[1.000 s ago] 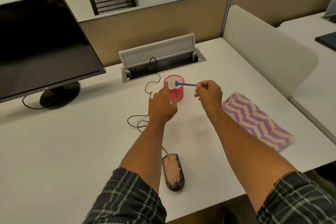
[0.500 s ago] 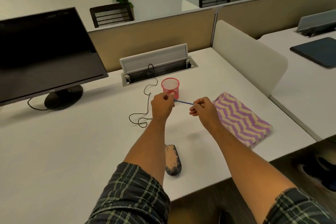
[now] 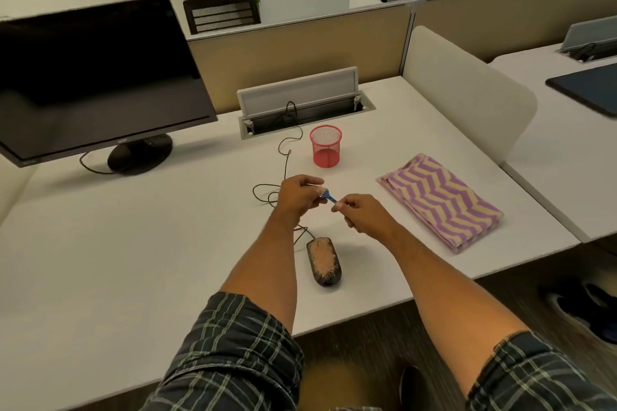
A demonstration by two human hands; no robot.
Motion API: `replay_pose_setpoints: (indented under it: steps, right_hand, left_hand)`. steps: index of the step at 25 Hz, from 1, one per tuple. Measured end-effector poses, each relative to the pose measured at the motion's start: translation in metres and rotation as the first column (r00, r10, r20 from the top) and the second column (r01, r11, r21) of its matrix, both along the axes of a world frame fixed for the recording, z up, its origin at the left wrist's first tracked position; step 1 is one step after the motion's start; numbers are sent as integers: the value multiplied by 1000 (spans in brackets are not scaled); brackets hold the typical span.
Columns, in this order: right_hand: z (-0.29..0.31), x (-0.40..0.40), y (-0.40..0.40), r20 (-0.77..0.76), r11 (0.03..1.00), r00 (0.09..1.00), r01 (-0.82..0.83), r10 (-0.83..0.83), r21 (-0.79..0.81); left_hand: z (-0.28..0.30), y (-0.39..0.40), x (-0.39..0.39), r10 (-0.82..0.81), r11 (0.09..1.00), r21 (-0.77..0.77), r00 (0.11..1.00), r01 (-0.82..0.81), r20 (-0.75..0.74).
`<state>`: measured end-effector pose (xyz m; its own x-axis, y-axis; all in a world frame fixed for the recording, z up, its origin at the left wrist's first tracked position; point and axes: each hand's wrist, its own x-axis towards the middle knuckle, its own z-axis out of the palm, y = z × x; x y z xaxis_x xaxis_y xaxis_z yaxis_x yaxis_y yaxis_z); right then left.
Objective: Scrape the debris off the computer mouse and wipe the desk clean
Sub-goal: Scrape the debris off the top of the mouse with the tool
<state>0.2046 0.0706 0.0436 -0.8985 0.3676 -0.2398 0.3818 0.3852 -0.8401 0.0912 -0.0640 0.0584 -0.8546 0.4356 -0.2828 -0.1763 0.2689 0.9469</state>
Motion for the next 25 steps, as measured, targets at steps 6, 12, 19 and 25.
replay_pose_setpoints:
  steps: [6,12,19,25]
  right_hand:
    - [4,2,-17,-1,996,999,-44,44,-76]
    - [-1,8,-32,-16,987,988,-157,157,-25]
    - [0,8,-37,-17,992,992,-126,125,-18]
    - [-2,6,-42,-5,987,993,-119,119,-111]
  left_hand:
    - [2,-24,10,60,995,74,994,-67,95]
    - [-7,-44,20,108,992,52,988,-115,110]
    - [-5,-61,25,100,988,95,979,-118,177]
    - [-9,-71,26,96,987,109,976,-119,194]
